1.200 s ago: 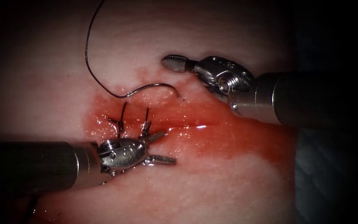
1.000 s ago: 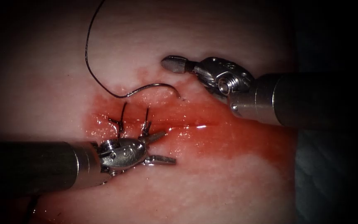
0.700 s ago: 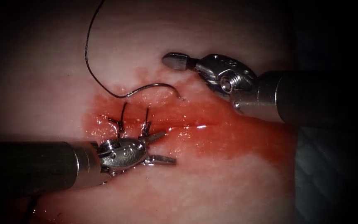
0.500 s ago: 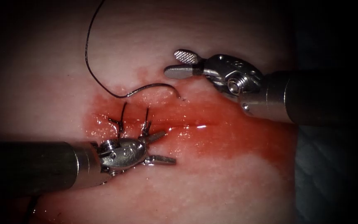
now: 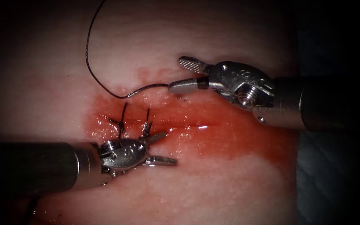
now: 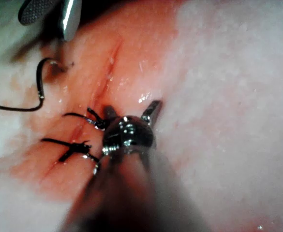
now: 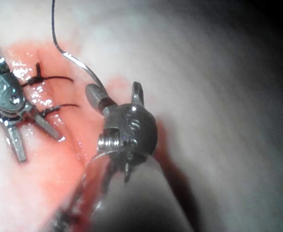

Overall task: Wound Closure
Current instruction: Insert the needle through the skin atop the cut with the right needle holder

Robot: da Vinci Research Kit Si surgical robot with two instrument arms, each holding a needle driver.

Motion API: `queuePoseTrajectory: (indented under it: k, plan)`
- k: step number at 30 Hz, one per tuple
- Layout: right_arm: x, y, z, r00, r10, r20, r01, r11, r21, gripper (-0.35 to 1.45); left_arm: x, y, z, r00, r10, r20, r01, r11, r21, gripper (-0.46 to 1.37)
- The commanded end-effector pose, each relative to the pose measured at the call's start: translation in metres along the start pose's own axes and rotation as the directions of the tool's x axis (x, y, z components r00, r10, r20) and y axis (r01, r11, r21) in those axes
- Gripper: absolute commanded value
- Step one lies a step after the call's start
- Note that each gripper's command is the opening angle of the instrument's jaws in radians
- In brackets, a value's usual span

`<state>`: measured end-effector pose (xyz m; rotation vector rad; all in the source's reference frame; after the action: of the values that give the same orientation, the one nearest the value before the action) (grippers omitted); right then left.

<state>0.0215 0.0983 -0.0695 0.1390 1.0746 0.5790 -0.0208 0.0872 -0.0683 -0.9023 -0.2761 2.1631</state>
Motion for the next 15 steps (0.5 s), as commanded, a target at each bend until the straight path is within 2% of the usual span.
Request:
queuePoseTrajectory:
  k: [1, 5, 8, 15]
  plan:
    - [0.0000, 0.0001, 0.0000, 0.998, -0.058, 0.008, 0.058, 0.998, -0.017, 1.03, 0.0000, 0.0000, 0.0000, 1.000, 0.000, 0.000, 0.000, 1.000, 0.005, 0.69]
    - [-0.0001, -0.0005, 0.0005, 0.985, -0.168, 0.029, 0.170, 0.984, -0.060, 1.05, 0.0000, 0.0000, 0.0000, 1.000, 0.000, 0.000, 0.000, 1.000, 0.005, 0.69]
    - [0.0003, -0.0011, 0.0012, 0.961, -0.270, 0.061, 0.275, 0.957, -0.096, 1.11, 0.0000, 0.0000, 0.0000, 1.000, 0.000, 0.000, 0.000, 1.000, 0.005, 0.69]
    - [0.0008, -0.0028, 0.0031, 0.903, -0.415, 0.111, 0.427, 0.895, -0.128, 1.18, 0.0000, 0.0000, 0.0000, 1.000, 0.000, 0.000, 0.000, 1.000, 0.005, 0.69]
